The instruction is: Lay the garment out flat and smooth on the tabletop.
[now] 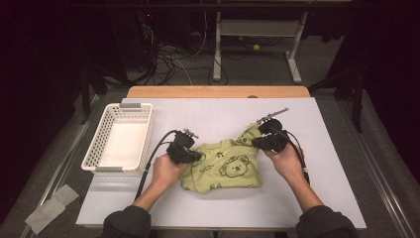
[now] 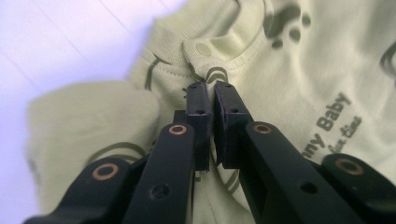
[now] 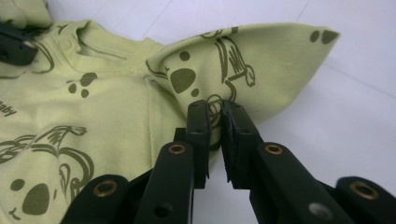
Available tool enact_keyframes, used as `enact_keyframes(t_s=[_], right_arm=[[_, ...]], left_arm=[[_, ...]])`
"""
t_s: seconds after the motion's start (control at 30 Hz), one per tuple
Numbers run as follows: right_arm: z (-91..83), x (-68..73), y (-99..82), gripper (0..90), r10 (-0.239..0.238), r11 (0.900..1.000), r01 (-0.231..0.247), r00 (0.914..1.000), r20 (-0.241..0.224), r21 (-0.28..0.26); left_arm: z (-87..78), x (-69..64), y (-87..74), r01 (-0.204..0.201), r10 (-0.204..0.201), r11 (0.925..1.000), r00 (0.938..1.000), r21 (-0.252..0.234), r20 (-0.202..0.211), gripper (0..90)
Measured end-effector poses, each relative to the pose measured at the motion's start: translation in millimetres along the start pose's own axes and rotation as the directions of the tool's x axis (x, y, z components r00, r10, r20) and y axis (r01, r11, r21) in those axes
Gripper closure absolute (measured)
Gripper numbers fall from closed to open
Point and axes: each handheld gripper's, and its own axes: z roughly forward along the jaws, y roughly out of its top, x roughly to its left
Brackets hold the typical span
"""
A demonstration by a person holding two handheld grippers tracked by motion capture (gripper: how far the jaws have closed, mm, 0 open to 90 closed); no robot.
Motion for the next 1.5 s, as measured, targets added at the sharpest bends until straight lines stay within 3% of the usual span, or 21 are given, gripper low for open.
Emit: enact_keyframes(t_s=[0.3, 0.5, 0.57, 0.67, 0.77, 0.87, 0.97, 1.1, 1.23, 1.33, 1.5], right_arm=[[-3.2, -2.8, 3.7, 87.7, 0.005, 0.9994, -0.004, 0.9994, 0.034, -0.033], [0.9, -6.4, 11.9, 87.9, 0.023, 0.9977, -0.019, 0.9983, 0.054, -0.064], [5.0, -8.2, 13.8, 87.5, 0.04, 0.9973, -0.037, 0.998, 0.05, -0.064], [14.0, -9.7, 13.0, 83.3, 0.05, 0.9979, -0.048, 0.9975, 0.049, -0.042], [17.2, -10.4, 9.7, 76.3, 0.052, 0.998, -0.05, 0.9979, 0.038, -0.038], [10.8, -12.4, 5.9, 72.2, 0.056, 0.9963, -0.054, 0.9981, 0.026, -0.067], [-2.3, -17.0, 2.5, 70.4, 0.07, 0.9929, -0.066, 0.9969, 0.036, -0.099], [-12.2, -24.8, -3.5, 70.4, 0.095, 0.9905, -0.091, 0.9948, 0.036, -0.103], [-5.5, -29.2, -12.2, 66.0, 0.109, 0.9935, -0.108, 0.993, 0.044, -0.035], [3.7, -32.1, -15.7, 61.0, 0.143, 0.9896, -0.143, 0.9893, 0.026, -0.016], [20.1, -28.8, -12.4, 56.4, 0.169, 0.9856, -0.169, 0.9854, 0.018, -0.008]], left_arm=[[-8.2, 15.1, 21.6, 0.0, -0.004, 0.9989, 0.9954, -0.046, -0.095, 82.0], [-4.5, 31.4, 40.1, 0.031, -0.042, 0.9957, 0.9904, -0.087, -0.132, 81.9], [7.3, 33.3, 42.7, 0.02, -0.026, 0.9989, 0.9895, -0.041, -0.142, 81.6], [22.0, 33.9, 40.0, 0.019, -0.018, 0.9998, 0.9928, 0.008, -0.118, 79.8], [19.8, 27.0, 37.5, -0.002, 0.003, 0.9999, 0.9906, 0.012, -0.137, 66.9], [6.6, 17.1, 33.2, -0.03, 0.029, 0.9995, 0.989, -0.006, -0.145, 53.4], [-8.7, 5.6, 21.8, -0.058, 0.053, 0.9976, 0.9901, -0.038, -0.13, 49.3], [-18.2, -3.7, 0.1, -0.066, 0.063, 0.9972, 0.9944, -0.034, -0.086, 46.7], [-18.8, -5.8, -20.7, -0.05, 0.049, 0.9986, 0.9966, -0.018, -0.065, 45.6], [-19.8, -5.8, -33.0, -0.039, 0.038, 0.9992, 0.9985, -0.013, -0.039, 44.9], [-24.1, -9.1, -42.7, -0.057, 0.056, 0.9982, 0.9973, -0.017, -0.048, 43.5]])
